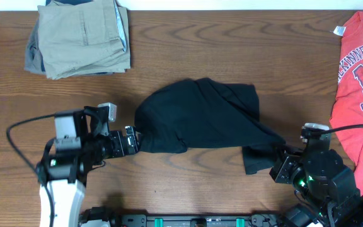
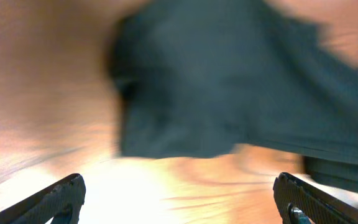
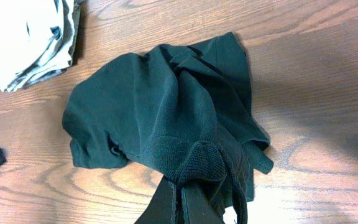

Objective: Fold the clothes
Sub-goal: 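Reach the left gripper to the shirt's left end and grasp it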

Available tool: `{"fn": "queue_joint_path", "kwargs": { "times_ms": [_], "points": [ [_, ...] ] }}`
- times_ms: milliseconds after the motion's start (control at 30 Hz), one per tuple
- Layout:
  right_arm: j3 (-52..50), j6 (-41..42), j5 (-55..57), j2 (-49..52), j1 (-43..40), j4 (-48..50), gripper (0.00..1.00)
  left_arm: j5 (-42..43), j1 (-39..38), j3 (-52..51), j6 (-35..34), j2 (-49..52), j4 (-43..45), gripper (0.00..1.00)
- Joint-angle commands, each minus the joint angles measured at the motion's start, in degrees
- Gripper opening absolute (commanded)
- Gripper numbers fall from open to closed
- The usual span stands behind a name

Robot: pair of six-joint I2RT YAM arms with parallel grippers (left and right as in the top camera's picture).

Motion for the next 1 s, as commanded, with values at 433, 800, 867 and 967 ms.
{"fn": "queue_joint_path", "kwargs": {
  "times_ms": [433,800,867,967],
  "points": [
    [1.2,-0.35,1.49,4.74,0.46,2.1,0.01,-10.67,-0.81,1.53,-3.39,20.76,3.56,0.98],
    [1.2,-0.35,1.4,10.8,0.48,3.96,0.01,-16.41,-10.75,1.53,-6.23,31.32,6.84,0.98],
    [1.2,-0.37,1.01,11.34,0.48,3.85,0.01,-18.03,-11.32,1.53,-8.31,32.44,7.52,0.96],
    [1.2,-0.37,0.81,11.69,0.48,3.76,0.01,-18.43,-11.34,1.53,-8.68,33.27,8.35,0.75]
  ]
}}
